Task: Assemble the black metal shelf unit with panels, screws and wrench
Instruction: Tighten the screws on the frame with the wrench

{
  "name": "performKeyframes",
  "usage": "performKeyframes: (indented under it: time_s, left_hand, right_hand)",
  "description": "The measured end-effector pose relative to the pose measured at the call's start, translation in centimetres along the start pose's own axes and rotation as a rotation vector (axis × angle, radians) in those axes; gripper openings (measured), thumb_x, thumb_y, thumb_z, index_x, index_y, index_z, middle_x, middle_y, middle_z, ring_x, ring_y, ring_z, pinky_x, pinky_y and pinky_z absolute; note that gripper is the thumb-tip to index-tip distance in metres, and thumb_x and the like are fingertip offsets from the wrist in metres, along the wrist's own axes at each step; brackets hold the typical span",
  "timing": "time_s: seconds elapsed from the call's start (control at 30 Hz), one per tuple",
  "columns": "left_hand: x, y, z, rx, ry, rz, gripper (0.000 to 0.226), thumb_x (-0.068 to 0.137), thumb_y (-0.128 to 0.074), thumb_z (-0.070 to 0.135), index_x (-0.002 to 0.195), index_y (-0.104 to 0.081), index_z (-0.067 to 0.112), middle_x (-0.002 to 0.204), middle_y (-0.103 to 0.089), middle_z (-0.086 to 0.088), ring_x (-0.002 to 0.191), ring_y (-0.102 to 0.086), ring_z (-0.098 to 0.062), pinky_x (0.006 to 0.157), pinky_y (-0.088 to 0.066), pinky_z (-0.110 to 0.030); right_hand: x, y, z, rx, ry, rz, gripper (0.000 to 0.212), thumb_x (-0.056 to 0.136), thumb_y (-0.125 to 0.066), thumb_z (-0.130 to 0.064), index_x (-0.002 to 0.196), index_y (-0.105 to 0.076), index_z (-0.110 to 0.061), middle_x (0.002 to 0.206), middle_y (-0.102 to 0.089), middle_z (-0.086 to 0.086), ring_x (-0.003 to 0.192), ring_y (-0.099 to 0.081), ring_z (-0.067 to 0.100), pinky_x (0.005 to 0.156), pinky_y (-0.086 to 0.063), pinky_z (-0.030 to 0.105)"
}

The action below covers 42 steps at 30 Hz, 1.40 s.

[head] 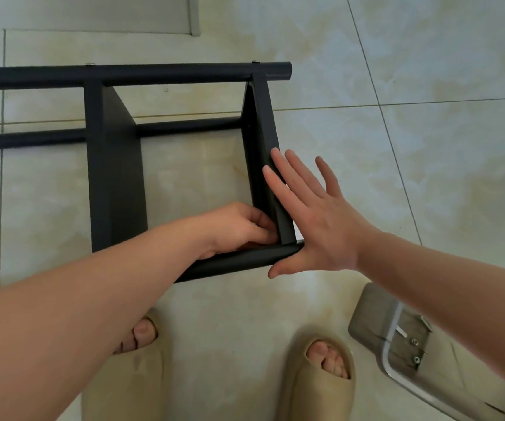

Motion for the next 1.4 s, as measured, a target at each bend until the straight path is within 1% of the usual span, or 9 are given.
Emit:
performKeyframes:
  time_s: [0.23, 0.37, 0.47, 0.57, 0.63, 0.73, 1.03, 1.23, 1.4]
  left_hand:
    - [0.5, -0.1, -0.2, -0.129, 0.035, -0.006, 0.013, 0.087, -0.067, 0.002, 0.081, -0.072, 0.012, 0.062, -0.064, -0.005, 0.051, -0.057, -0.014, 0.05, -0.047, -0.019]
    - [0.8, 0.0, -0.4, -0.192, 0.054, -0.045, 0.013, 0.088, -0.066, 0.0, 0.082, -0.073, 0.01, 0.067, -0.069, -0.006, 0.057, -0.065, -0.014, 0.056, -0.051, -0.021]
    - [1.1, 0.1, -0.3, -0.221, 0.066, -0.082, 0.014, 0.088, -0.066, 0.0, 0.083, -0.075, 0.01, 0.073, -0.072, -0.008, 0.064, -0.068, -0.016, 0.065, -0.054, -0.025]
    - [1.4, 0.2, -0.5, -0.268, 0.102, -0.098, 0.01, 0.088, -0.067, 0.002, 0.088, -0.075, 0.008, 0.084, -0.074, -0.012, 0.076, -0.071, -0.02, 0.082, -0.057, -0.034]
    - [1.5, 0.0, -0.5, -0.299, 0.115, -0.088, 0.008, 0.088, -0.067, 0.003, 0.087, -0.074, 0.007, 0.085, -0.073, -0.013, 0.079, -0.069, -0.022, 0.089, -0.054, -0.039]
    - [1.7, -0.3, -0.3, -0.298, 0.119, -0.072, 0.008, 0.088, -0.066, 0.002, 0.083, -0.072, 0.006, 0.079, -0.071, -0.013, 0.075, -0.068, -0.024, 0.087, -0.054, -0.04]
    - [1.8, -0.4, -0.6, -0.33, 0.127, -0.111, 0.013, 0.09, -0.064, 0.004, 0.081, -0.071, 0.009, 0.079, -0.073, -0.012, 0.07, -0.069, -0.022, 0.078, -0.054, -0.035]
    - [1.6, -0.5, -0.6, -0.368, 0.119, -0.147, 0.012, 0.092, -0.061, 0.003, 0.085, -0.07, 0.006, 0.079, -0.074, -0.012, 0.07, -0.071, -0.021, 0.068, -0.056, -0.03]
    - [1.8, -0.4, -0.7, -0.397, 0.127, -0.17, 0.012, 0.089, -0.061, 0.0, 0.089, -0.073, 0.003, 0.085, -0.073, -0.015, 0.077, -0.071, -0.025, 0.077, -0.056, -0.035]
  right_hand:
    - [-0.1, -0.1, -0.1, -0.041, -0.017, 0.03, 0.135, 0.067, -0.039, -0.098, 0.161, -0.008, -0.006, 0.169, 0.002, 0.015, 0.156, 0.002, 0.032, 0.122, -0.001, 0.064]
    - [0.0, -0.1, 0.0, -0.061, -0.021, 0.029, 0.134, 0.068, -0.037, -0.098, 0.161, -0.009, -0.007, 0.169, 0.002, 0.014, 0.156, 0.001, 0.032, 0.121, -0.002, 0.065]
    - [0.2, -0.1, 0.1, -0.06, -0.022, 0.018, 0.134, 0.068, -0.037, -0.098, 0.162, -0.008, -0.007, 0.169, 0.002, 0.014, 0.156, 0.001, 0.032, 0.121, -0.002, 0.066]
    - [0.2, -0.1, 0.1, -0.056, -0.02, 0.021, 0.134, 0.067, -0.037, -0.098, 0.161, -0.009, -0.007, 0.169, 0.001, 0.014, 0.156, -0.002, 0.032, 0.121, -0.003, 0.065]
    - [0.2, -0.1, 0.1, -0.052, -0.019, 0.022, 0.134, 0.067, -0.037, -0.098, 0.161, -0.01, -0.007, 0.169, 0.0, 0.014, 0.156, -0.003, 0.032, 0.121, -0.003, 0.065]
    - [0.2, -0.1, 0.1, -0.054, -0.018, 0.024, 0.134, 0.067, -0.038, -0.098, 0.161, -0.011, -0.007, 0.169, -0.001, 0.014, 0.156, -0.006, 0.031, 0.121, -0.005, 0.065]
    - [0.2, -0.2, 0.0, -0.051, -0.024, 0.014, 0.133, 0.066, -0.038, -0.098, 0.162, -0.009, -0.009, 0.169, 0.0, 0.013, 0.156, -0.009, 0.031, 0.121, -0.008, 0.064]
    - [0.3, -0.2, 0.1, -0.052, -0.026, 0.013, 0.134, 0.065, -0.039, -0.098, 0.162, -0.011, -0.009, 0.169, 0.0, 0.012, 0.156, -0.009, 0.032, 0.121, -0.008, 0.064]
    - [0.3, -0.2, 0.1, -0.063, -0.024, 0.027, 0.134, 0.065, -0.039, -0.098, 0.161, -0.014, -0.008, 0.169, -0.003, 0.014, 0.155, -0.014, 0.033, 0.121, -0.011, 0.064]
Point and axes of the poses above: each hand's wrist, its own x-axis towards the middle knuckle, its own y-axis out of the back of the hand, z = x × y, the point moved 2 cm from there along x, towards the middle knuckle
